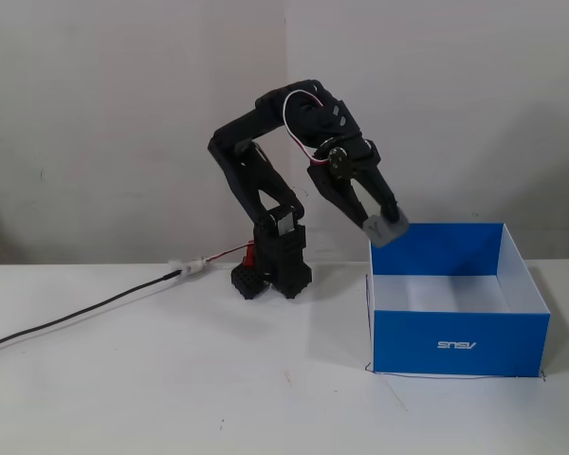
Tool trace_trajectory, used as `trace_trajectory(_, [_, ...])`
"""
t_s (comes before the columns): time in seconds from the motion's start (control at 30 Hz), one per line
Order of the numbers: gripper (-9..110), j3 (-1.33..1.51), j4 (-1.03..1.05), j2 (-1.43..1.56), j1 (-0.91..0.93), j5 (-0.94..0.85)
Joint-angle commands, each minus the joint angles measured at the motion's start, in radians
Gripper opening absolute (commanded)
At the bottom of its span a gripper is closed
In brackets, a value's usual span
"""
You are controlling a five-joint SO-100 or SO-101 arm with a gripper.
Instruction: Pick the gray block and keep it in the box.
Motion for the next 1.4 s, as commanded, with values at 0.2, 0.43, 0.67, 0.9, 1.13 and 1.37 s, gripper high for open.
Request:
trace_trajectory(0.2, [0,0.152,-0.109,0.172,-0.221,0.012])
trace_trajectory(0.43, [0,0.106,-0.347,-0.1,-0.36,0.092])
trace_trajectory(0.67, [24,0.186,-0.442,-0.143,-0.407,0.14])
trace_trajectory(0.9, [1,0.1,-0.342,-0.074,-0.195,0.155])
trace_trajectory(1.13, [0,0.253,-0.301,0.192,0.164,0.14])
trace_trajectory(1.37, [0,0.328,-0.209,0.376,0.466,0.124])
